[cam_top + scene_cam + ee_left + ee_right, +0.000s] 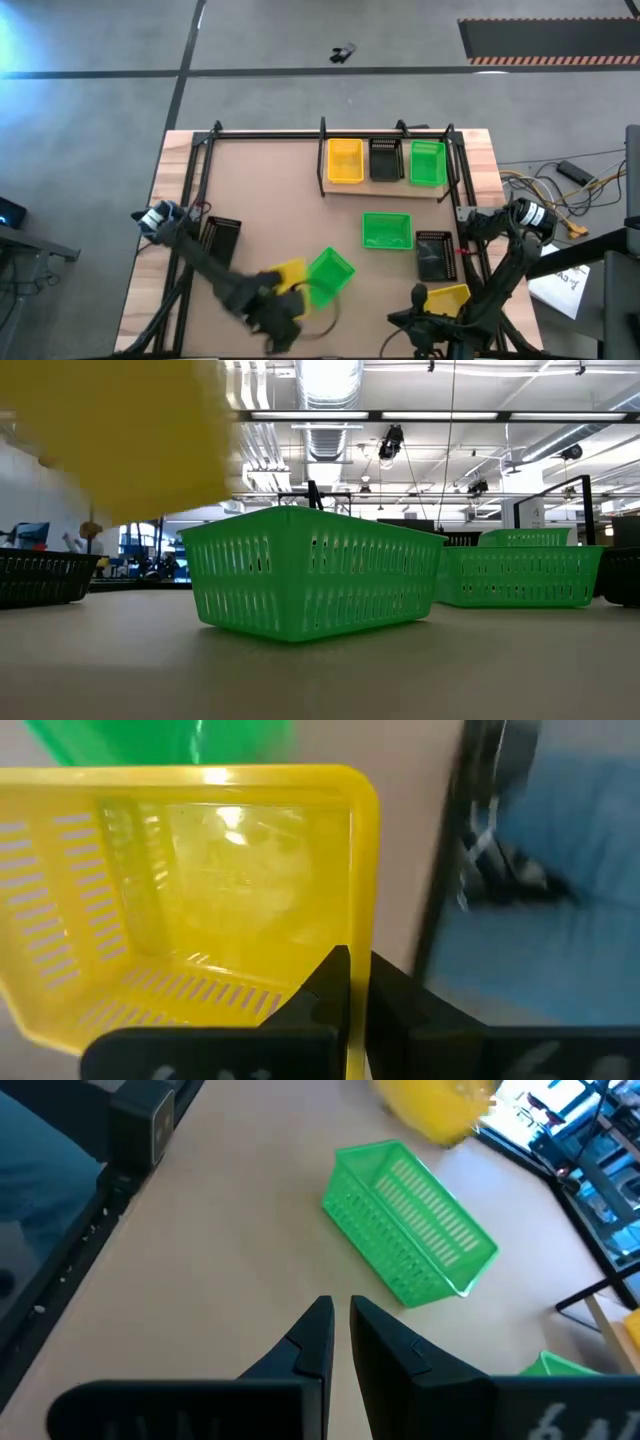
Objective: Stack baskets on shelf by color
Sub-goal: Stack the left yellow bin on top of the yellow bin on the shelf
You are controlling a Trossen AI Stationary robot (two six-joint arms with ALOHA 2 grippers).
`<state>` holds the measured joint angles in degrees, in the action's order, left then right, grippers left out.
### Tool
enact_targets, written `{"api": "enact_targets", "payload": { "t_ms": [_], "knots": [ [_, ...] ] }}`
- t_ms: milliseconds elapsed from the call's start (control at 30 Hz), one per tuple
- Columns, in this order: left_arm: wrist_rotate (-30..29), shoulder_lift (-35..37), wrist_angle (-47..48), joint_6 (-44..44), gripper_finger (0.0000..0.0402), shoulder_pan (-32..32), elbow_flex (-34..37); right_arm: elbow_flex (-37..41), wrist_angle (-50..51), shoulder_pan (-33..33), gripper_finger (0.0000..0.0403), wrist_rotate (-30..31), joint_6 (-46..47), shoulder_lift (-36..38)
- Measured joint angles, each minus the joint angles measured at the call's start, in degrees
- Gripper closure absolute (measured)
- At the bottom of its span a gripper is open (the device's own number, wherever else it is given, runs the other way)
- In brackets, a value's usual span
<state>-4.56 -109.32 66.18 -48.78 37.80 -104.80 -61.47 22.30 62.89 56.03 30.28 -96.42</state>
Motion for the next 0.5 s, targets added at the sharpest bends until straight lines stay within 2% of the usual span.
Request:
{"api": "enact_targets", "payload": {
  "t_ms": [167,300,400,500],
  "knots": [
    [-8.01,0.04,-0.57,24.08,0.0401,-11.99,-6.26,0.14,0.19,0.11,0.0372,-0.01,2.98,-0.13],
    [-14.78,0.07,-6.34,41.82,0.0401,-21.50,-6.87,0.57,0.12,0.39,0.0372,0.07,5.80,-0.15],
    [-16.08,0.07,-12.04,51.19,0.0401,-28.46,-6.15,1.23,-0.02,0.44,0.0372,0.15,8.24,-0.22],
    [-16.15,-0.08,-15.38,56.03,0.0401,-34.86,-5.37,2.13,-0.25,0.39,0.0372,0.17,10.26,-0.22]
  ]
}}
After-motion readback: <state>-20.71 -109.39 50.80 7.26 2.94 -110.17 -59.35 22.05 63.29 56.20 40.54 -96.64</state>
